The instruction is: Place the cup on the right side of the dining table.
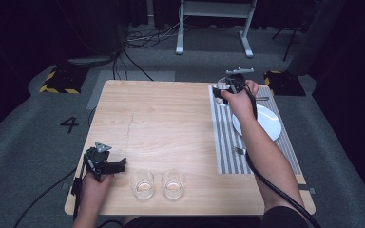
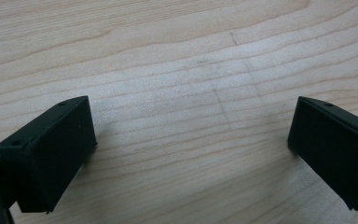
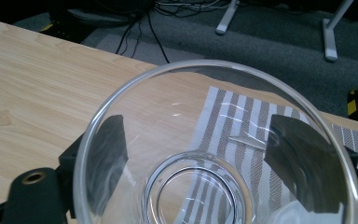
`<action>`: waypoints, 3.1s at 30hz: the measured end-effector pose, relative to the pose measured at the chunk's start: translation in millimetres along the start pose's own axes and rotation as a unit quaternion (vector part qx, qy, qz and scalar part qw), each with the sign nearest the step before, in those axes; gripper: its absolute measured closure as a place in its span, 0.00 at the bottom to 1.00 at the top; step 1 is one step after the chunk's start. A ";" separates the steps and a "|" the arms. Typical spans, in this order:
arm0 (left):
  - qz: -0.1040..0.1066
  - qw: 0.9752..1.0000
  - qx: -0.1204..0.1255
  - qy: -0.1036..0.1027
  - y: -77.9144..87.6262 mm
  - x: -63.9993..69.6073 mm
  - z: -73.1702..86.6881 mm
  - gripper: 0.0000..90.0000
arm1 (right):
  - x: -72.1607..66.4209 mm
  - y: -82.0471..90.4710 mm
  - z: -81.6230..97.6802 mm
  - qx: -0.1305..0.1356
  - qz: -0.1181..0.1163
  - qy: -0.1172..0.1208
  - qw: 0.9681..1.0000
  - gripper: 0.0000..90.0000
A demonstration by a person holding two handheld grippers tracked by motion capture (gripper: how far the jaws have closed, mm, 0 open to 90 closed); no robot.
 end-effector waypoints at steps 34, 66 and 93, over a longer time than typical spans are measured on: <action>0.000 1.000 -0.001 -0.001 0.1 -0.1 0.0 0.01 | 27.1 -83.9 42.3 -0.063 0.026 -0.035 0.997 0.21; 0.000 1.000 0.001 0.003 -0.6 0.2 -0.6 0.01 | 29.5 -90.2 56.5 -0.080 -0.002 -0.061 0.995 0.19; -0.001 1.000 0.001 0.003 -1.2 0.1 -1.3 0.01 | 34.7 7.3 40.2 -0.045 -0.008 -0.033 0.998 0.18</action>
Point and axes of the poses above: each handheld gripper's, and its own axes: y roughly backward along the jaws, z roughly out of its underside, x roughly to its right, the point moved 5 cm from there along -y, roughly forward along the jaws, and after that the axes turned 3 degrees about z, right-handed, at the moved point
